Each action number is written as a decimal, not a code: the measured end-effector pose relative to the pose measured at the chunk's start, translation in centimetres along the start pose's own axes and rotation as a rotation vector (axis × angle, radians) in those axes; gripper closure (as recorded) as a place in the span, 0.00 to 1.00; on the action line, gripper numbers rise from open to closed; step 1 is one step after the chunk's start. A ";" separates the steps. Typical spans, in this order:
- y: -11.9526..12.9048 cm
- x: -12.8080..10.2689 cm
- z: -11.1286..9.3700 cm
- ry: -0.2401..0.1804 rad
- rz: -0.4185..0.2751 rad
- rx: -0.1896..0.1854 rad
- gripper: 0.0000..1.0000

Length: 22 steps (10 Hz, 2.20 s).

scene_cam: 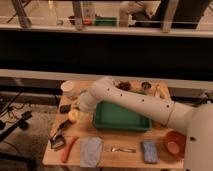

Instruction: Place apple in plastic cup

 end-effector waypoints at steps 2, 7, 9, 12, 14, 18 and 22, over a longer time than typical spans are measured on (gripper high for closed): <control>-0.5 -0.1 -0.4 0.005 -0.011 0.006 0.91; -0.6 -0.1 -0.4 0.005 -0.012 0.006 0.91; -0.6 -0.1 -0.4 0.005 -0.012 0.006 0.91; -1.7 -0.2 -0.3 0.004 -0.017 0.036 0.91; -4.1 0.0 0.2 0.005 -0.017 0.061 0.91; -8.3 1.5 0.0 0.008 -0.002 0.117 0.91; -9.8 4.3 -1.5 0.009 0.047 0.173 0.91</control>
